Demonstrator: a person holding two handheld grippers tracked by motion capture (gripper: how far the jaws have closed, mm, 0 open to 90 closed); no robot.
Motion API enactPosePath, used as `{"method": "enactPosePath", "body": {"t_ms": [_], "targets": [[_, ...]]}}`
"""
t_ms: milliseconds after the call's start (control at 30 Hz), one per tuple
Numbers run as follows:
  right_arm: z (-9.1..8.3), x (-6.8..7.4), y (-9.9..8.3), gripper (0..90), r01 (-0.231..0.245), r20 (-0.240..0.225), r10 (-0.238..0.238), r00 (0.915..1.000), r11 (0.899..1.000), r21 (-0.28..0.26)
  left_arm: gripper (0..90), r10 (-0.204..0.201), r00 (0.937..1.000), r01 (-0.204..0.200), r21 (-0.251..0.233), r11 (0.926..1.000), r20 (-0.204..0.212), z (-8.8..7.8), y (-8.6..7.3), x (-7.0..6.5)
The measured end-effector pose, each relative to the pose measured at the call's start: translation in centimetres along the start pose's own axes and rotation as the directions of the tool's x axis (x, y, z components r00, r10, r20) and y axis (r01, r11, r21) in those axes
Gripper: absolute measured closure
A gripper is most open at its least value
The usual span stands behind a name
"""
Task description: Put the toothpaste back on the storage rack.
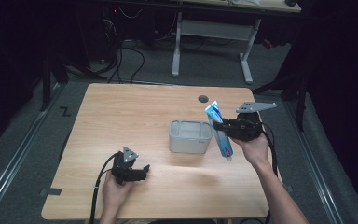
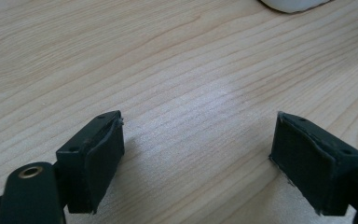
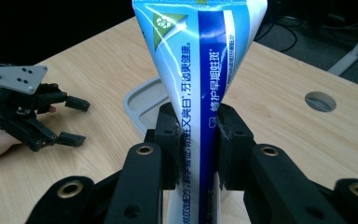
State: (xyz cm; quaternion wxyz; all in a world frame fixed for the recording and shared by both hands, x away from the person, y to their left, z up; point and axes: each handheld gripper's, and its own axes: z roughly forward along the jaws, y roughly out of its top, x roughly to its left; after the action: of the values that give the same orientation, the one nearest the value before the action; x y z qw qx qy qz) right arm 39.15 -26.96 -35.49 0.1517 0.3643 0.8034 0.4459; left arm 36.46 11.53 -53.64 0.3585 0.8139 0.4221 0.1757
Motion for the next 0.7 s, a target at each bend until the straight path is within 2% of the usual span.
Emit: {"method": "enactPosePath", "body": {"t_ms": [700], "targets": [[0.7,0.9,2.7,73.3,0.033,-0.025,-0.034,0.9991,0.999,-0.039,17.4,0.000,1.0000,0.000,0.000,1.0000,0.000,0.0,0.0,0.0]]}}
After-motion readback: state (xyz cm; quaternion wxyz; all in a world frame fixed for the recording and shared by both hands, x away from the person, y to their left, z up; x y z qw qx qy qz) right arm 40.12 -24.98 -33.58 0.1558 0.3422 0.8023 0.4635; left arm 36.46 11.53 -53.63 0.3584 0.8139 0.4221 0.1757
